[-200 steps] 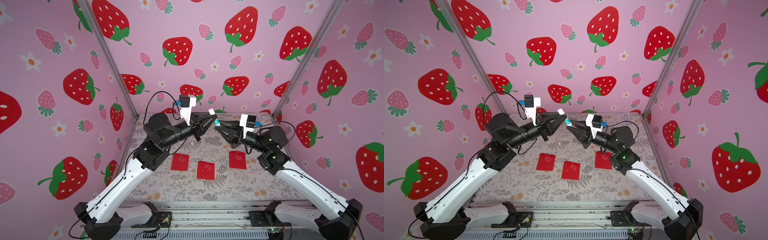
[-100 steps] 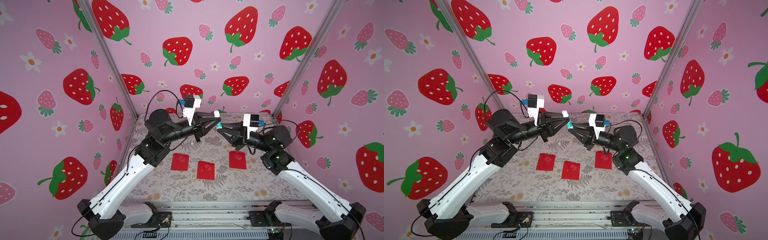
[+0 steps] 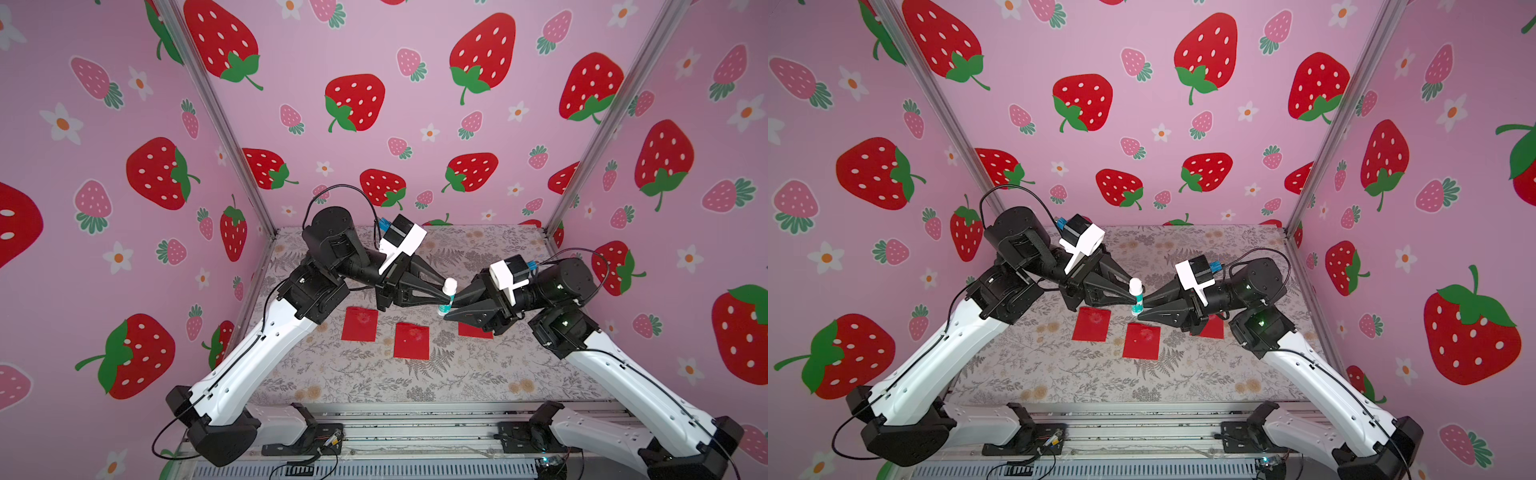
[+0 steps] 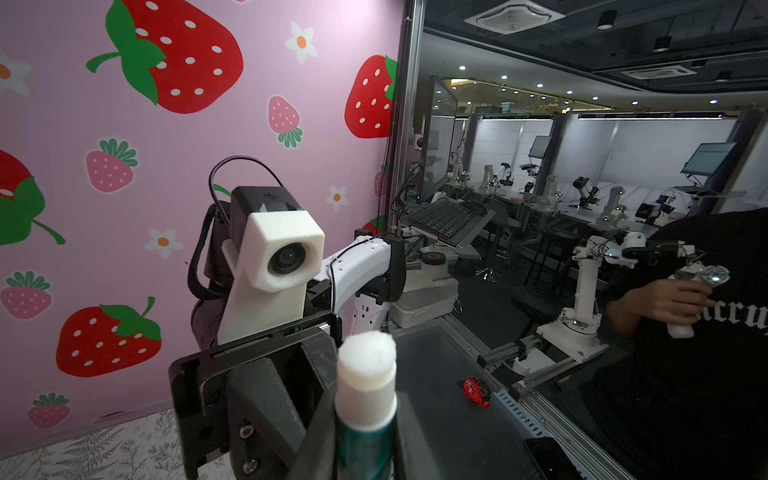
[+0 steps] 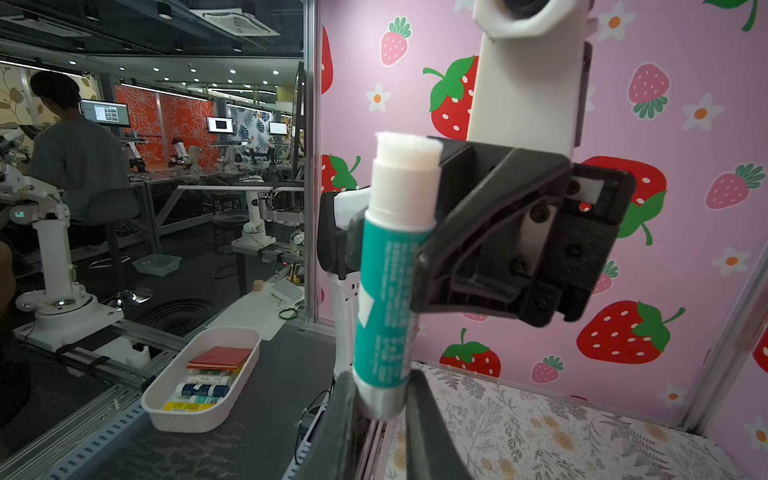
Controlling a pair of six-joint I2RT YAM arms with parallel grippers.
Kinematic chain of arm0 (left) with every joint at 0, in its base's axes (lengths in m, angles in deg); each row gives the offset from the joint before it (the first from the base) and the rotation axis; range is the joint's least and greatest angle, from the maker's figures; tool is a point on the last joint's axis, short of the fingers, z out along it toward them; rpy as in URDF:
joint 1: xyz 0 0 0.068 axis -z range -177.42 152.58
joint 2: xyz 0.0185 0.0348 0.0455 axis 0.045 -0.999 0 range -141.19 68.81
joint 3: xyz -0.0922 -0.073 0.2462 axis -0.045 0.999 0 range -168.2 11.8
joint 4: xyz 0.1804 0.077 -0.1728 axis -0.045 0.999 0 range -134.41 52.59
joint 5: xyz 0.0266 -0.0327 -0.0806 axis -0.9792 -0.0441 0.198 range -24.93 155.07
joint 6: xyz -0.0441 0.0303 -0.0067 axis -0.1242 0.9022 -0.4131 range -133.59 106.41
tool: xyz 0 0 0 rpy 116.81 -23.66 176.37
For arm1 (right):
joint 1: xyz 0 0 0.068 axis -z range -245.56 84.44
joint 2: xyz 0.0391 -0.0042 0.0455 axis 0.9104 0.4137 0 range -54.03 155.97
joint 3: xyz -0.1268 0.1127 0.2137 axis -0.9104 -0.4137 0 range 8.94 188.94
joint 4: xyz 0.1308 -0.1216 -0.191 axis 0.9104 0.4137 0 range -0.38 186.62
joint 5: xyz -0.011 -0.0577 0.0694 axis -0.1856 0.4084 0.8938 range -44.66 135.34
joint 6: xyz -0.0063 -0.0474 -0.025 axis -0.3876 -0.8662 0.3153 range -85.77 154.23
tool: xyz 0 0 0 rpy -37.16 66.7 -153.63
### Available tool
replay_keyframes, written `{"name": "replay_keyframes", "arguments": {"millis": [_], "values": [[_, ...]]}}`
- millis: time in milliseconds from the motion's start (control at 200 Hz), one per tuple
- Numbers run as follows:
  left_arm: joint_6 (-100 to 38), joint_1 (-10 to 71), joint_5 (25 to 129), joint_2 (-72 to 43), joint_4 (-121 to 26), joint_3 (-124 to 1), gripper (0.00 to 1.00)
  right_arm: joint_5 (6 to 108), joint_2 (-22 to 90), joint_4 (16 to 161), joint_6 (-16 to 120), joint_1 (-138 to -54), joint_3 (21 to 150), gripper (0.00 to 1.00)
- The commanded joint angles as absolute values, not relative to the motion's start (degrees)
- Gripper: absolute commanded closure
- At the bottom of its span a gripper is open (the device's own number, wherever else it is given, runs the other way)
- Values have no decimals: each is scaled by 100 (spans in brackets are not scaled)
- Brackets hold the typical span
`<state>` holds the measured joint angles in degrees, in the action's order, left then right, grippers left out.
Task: Seal the envelope with a glue stick
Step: Unscrew the glue stick.
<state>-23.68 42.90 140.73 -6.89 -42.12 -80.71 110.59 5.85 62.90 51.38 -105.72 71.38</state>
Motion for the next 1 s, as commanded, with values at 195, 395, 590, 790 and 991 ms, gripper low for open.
{"name": "replay_keyframes", "arguments": {"millis": [195,395,590,790,991], "values": [[-2222,4276,12575,-285,-4240,-7845,100,9449,66,6720,4340,-10590,6851,51],[-3689,4303,10579,34,-6197,-6770,100,7942,-311,5856,3720,-10592,6296,39],[-5090,4275,9277,-83,-6569,-6495,100,7142,26,5402,3138,-10583,6326,38],[-5776,4257,8968,-220,-6829,-6304,100,6229,347,5001,2452,-10593,6348,33],[-6125,4245,8753,-249,-7019,-6153,100,5912,784,4328,1819,-10597,6367,39]]}}
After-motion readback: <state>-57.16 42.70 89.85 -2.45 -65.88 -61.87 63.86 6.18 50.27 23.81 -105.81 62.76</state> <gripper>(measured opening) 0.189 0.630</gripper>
